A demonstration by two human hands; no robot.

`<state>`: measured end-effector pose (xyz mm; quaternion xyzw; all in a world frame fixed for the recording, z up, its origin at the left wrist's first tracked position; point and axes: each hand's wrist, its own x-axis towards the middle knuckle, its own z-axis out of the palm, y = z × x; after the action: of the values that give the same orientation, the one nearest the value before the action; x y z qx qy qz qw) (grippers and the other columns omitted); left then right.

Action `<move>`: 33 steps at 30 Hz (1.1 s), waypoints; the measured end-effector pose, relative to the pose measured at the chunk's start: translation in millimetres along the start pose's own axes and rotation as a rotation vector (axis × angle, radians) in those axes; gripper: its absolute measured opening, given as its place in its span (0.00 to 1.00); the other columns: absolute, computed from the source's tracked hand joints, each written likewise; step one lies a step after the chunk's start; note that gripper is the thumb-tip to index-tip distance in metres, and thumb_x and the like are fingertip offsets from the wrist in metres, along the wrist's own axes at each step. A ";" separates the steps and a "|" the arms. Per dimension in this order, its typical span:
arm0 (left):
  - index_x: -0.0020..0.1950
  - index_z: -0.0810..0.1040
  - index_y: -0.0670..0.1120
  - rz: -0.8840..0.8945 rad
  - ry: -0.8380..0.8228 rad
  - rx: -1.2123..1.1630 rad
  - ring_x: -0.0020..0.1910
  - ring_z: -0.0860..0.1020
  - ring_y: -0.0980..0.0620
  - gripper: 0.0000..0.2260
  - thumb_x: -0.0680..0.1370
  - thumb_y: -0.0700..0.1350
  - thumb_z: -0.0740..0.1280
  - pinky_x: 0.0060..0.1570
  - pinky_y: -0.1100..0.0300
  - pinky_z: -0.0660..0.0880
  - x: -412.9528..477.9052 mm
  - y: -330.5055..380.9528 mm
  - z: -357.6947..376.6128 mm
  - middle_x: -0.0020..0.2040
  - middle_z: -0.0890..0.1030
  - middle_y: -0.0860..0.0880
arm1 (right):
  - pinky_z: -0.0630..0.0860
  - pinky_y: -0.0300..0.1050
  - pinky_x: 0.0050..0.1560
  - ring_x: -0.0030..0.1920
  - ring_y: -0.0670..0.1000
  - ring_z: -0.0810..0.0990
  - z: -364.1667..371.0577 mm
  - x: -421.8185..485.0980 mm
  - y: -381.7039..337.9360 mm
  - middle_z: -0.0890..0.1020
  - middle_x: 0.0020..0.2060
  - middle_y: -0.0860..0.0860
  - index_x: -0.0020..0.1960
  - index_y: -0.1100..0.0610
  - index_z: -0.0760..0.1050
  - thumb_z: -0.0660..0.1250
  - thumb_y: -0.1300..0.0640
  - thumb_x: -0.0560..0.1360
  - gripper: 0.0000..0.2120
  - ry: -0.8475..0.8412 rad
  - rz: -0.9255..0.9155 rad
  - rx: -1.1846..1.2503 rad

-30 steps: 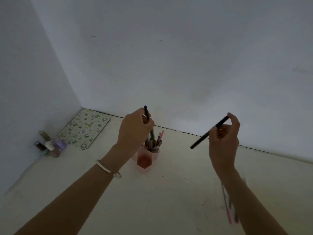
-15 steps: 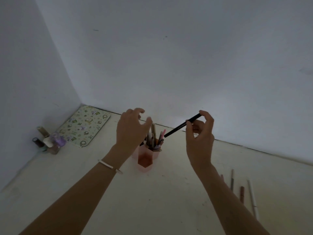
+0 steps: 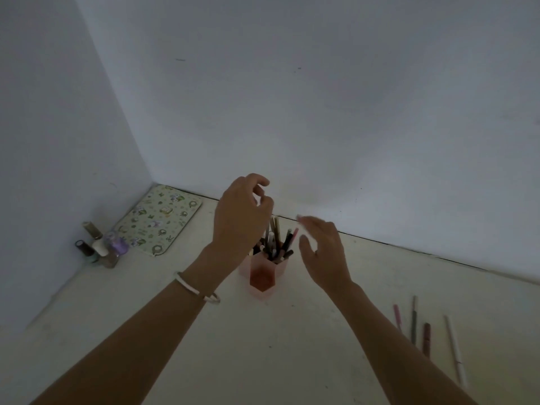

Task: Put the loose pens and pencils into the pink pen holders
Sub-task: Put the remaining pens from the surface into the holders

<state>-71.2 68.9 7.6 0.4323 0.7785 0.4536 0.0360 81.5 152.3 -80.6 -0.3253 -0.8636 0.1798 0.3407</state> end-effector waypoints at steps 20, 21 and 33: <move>0.63 0.75 0.45 -0.120 -0.827 0.388 0.58 0.79 0.45 0.15 0.81 0.48 0.58 0.54 0.55 0.75 -182.1 85.3 274.5 0.59 0.80 0.46 | 0.69 0.25 0.37 0.39 0.40 0.77 -163.0 -83.5 111.9 0.81 0.42 0.43 0.47 0.50 0.78 0.62 0.67 0.71 0.13 0.416 0.647 0.022; 0.65 0.74 0.43 -0.113 -0.822 0.384 0.57 0.79 0.45 0.15 0.81 0.47 0.58 0.51 0.57 0.75 -183.1 83.7 278.5 0.58 0.80 0.46 | 0.69 0.25 0.36 0.39 0.40 0.77 -164.9 -88.3 116.3 0.81 0.42 0.43 0.46 0.50 0.78 0.63 0.67 0.71 0.13 0.418 0.661 0.018; 0.44 0.76 0.43 -0.129 -0.618 0.073 0.41 0.81 0.43 0.10 0.73 0.50 0.62 0.40 0.55 0.78 -109.5 96.1 233.7 0.41 0.81 0.45 | 0.74 0.42 0.46 0.46 0.54 0.80 -130.5 -100.9 154.5 0.83 0.49 0.57 0.57 0.61 0.77 0.62 0.63 0.76 0.12 -0.052 0.936 -0.277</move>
<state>163.3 170.1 -95.3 0.5002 0.7724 0.2695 0.2840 297.5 206.6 -118.6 -0.7164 -0.6486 0.2051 0.1551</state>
